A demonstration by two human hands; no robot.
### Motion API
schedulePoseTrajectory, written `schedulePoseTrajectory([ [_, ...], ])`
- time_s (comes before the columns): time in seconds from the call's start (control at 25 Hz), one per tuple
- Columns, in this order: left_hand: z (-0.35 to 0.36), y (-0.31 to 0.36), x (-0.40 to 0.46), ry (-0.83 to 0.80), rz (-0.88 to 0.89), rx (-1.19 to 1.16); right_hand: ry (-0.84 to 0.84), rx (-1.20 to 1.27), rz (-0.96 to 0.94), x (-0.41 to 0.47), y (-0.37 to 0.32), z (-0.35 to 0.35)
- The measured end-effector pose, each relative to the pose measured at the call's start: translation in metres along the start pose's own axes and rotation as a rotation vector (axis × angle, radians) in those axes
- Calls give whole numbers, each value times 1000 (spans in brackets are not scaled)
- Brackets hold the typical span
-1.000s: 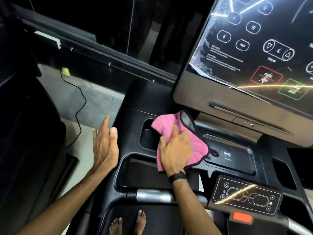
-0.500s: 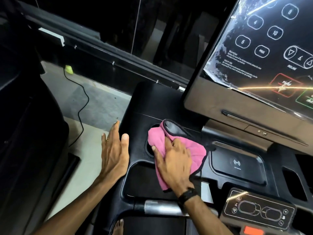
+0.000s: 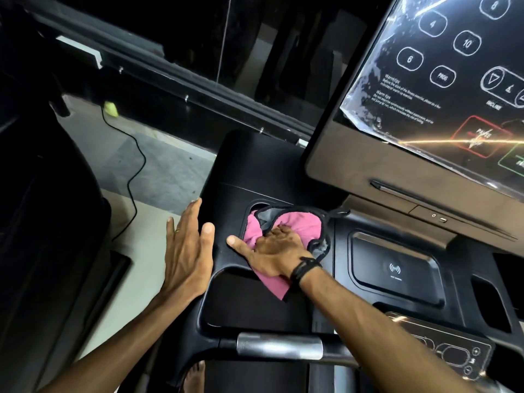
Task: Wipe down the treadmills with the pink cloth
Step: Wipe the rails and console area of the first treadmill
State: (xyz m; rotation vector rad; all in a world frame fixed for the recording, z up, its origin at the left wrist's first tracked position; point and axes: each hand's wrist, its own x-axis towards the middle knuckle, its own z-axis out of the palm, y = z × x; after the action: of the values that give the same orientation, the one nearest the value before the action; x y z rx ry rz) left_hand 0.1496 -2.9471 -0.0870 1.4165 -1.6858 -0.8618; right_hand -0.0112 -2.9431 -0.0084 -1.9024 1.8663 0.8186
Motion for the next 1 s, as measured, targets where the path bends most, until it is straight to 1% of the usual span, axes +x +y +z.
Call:
schedulePoseTrajectory([
  [0.08, -1, 0, -2, -5, 30, 21, 78, -33, 19, 2, -6, 0],
  [0.2, -2, 2, -1, -1, 34, 44, 241, -42, -18, -2, -11, 4],
  [0.28, -2, 4, 0, 8, 54, 51, 337, 43, -39, -7, -5, 11],
  [0.32, -1, 4, 0, 3, 69, 57, 356, 136, -26, -9, 0, 12],
  [0.36, 0, 3, 1, -3, 81, 64, 333, 279, -2, -8, 5, 13],
  [0.44, 2, 1, 2, -13, 85, 64, 199, 590, 30, -11, 11, 14],
  [0.48, 2, 0, 3, -16, 84, 58, 154, 644, 22, -14, 12, 13],
  [0.52, 3, 0, 3, -15, 82, 52, 131, 611, 0, -17, 11, 13],
  [0.6, 4, 1, 3, -10, 81, 55, 114, 433, -36, -19, 8, 11],
  [0.72, 2, 1, 2, -22, 77, 73, 120, 293, 13, -7, -4, 10],
  [0.76, 1, 2, 2, -26, 94, 83, 160, 244, 43, -6, -10, 10],
  [0.84, -2, 5, -1, -30, 145, 110, 300, 170, 87, -10, -20, 13],
  [1.0, -4, 9, -4, -52, 219, 236, 663, 178, 58, -31, -13, 37],
])
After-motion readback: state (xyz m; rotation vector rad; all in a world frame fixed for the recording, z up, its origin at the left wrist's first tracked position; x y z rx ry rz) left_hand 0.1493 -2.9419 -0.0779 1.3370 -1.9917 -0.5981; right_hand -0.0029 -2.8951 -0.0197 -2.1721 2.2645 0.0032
